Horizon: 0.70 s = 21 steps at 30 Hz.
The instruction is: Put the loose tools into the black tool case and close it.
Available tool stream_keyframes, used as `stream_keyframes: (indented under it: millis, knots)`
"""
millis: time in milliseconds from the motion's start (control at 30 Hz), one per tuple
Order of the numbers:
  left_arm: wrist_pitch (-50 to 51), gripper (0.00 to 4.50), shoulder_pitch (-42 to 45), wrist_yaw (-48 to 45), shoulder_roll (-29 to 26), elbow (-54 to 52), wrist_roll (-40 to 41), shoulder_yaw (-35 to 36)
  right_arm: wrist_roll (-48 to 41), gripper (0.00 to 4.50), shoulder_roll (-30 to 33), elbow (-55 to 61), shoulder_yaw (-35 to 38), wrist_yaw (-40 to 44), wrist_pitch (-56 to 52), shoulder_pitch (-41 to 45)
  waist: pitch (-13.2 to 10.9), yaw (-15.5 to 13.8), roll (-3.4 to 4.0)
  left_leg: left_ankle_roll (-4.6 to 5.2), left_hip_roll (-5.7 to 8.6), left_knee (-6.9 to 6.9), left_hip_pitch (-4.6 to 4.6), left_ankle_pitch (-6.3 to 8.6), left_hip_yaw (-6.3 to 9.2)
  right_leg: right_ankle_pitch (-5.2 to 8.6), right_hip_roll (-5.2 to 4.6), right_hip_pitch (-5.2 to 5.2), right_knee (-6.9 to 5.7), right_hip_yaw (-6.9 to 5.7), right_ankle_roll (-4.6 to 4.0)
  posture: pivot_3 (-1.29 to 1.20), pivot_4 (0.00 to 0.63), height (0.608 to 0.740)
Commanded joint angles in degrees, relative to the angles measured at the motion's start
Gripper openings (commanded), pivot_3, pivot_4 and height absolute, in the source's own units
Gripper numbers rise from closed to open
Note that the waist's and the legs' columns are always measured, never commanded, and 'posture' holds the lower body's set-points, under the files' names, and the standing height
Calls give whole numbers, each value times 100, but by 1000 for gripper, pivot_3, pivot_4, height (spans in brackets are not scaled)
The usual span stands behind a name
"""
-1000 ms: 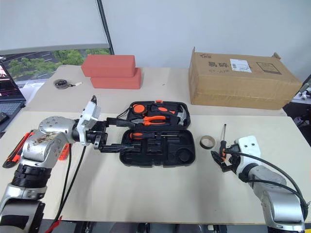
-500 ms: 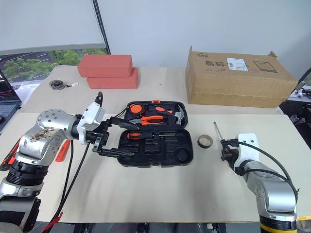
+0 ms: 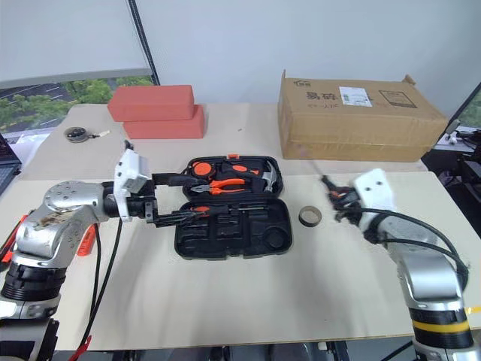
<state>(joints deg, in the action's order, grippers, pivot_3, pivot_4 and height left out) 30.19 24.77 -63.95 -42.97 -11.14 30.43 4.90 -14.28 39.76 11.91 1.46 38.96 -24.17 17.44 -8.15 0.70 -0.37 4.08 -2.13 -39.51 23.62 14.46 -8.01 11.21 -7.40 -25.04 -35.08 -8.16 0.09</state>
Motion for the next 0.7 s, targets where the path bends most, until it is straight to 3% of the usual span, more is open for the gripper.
stream_keyframes:
  millis: [33,200,500,533,700]
  knots:
    - [52,4500,-606,-156,-457,-353,240,639,51,1025,-92,-739,-514,1124,1166,680,-12,19,1,-1,0,2,-8,-1,-8,0,0,0,0,7,0,0,150,712]
    - [137,4500,-1531,-80,-666,-853,542,1386,436,1025,-357,-2437,-1336,2541,2609,1796,-31,-14,2,-3,0,6,-16,-2,-12,0,-4,2,0,13,-1,0,150,712]
    - [175,4500,-2528,340,-554,-1638,934,2027,939,1025,-798,-4831,-1727,3674,4142,3120,-39,-57,9,-9,1,6,-19,-4,-17,-4,-5,3,-2,28,-9,0,150,712]
    - [159,4500,-2600,389,-556,-1674,929,2059,988,1525,-812,-5015,-1753,3791,4282,3207,-40,-43,10,-11,1,6,-19,-5,-18,-4,-5,2,-3,27,-9,0,150,712]
    - [123,4500,-2764,502,-566,-1754,976,2109,1119,3104,-939,-5640,-1681,3847,4683,3521,-41,-13,12,-25,1,12,-33,-11,-23,-5,-3,4,-15,32,-13,0,150,712]
